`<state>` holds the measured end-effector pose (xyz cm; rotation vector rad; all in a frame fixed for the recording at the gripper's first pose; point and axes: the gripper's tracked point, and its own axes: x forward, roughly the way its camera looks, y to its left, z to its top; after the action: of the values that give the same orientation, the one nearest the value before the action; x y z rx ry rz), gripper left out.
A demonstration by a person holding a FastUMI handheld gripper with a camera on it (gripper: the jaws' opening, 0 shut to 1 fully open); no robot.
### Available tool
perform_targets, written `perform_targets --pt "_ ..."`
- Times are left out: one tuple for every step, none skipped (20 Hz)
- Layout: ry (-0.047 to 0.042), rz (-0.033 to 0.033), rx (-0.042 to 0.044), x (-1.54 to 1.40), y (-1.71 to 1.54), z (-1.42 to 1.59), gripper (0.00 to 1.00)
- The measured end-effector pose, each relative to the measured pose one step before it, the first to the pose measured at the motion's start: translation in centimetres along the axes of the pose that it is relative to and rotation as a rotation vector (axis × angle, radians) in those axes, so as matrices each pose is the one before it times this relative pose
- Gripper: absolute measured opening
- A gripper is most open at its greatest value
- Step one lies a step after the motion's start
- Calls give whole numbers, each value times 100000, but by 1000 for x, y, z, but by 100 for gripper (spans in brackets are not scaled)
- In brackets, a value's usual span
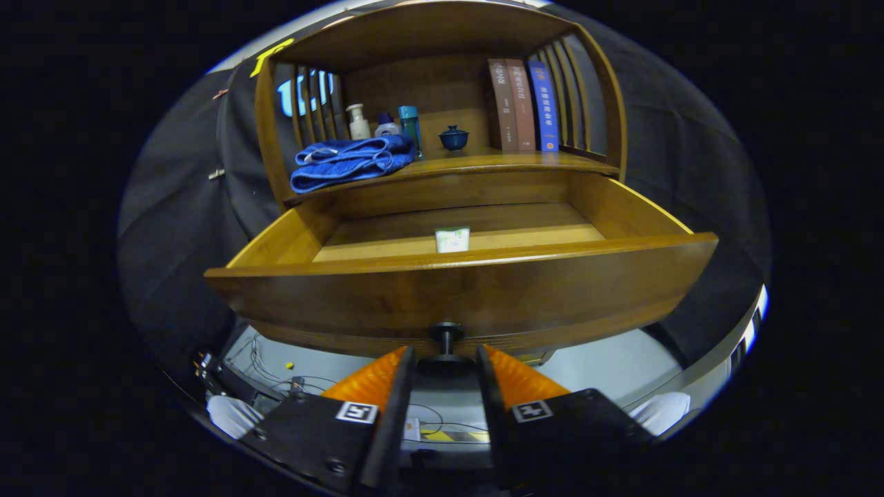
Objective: Pull open the drawer, take out the items inside it, and place them on the countertop above the cabinet.
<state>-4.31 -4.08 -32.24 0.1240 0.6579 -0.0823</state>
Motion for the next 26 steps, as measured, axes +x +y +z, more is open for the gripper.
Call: perform_targets --pt "-222 -821 -1281 -1016 71 343 74" --pt "-1480 -1520 -1589 -980 -57 525 85" --pt "-2464 -522 -505 -959 80 1136 97" --pt "-1797 569 554 -419 250 1289 95" --pt "-435 1723 992 -180 626 1242 96" --pt "1219 1762 162 -291 673 1176 98" --pt "1659 1805 453 173 522 1166 99" --pt "933 1821 589 546 292 1316 99" --pt "-105 219 514 923 39 1515 99" --pt "826 -901 -998 1214 -313 1047 99" --pt "2408 -879 -1187 1209 -237 633 99" --pt "2905 -671 -1113 1529 -117 461 99" --pt "3533 524 505 1498 21 427 99" --pt "4651 33 1226 1763 18 273 99" --pt "5611 3 1265 1583 -49 138 99" --pt "5426 187 1450 1649 -31 119 99" --pt "4787 -65 -25 1574 -79 79 99" --pt "4392 136 -301 1709 -91 70 99" --pt "3535 -444 45 1412 -133 79 97" --pt "3453 -1429 -291 1264 -295 -243 97" --pt "3990 -1581 -300 882 -371 -427 97" --pt "3980 -814 -375 849 -168 -655 97" --pt "3654 -1023 -401 783 -313 -602 97" --pt "3234 74 302 581 -197 -461 97" --pt "2215 -313 379 496 -192 -274 97" --pt "1418 -693 -233 563 -167 -87 97"
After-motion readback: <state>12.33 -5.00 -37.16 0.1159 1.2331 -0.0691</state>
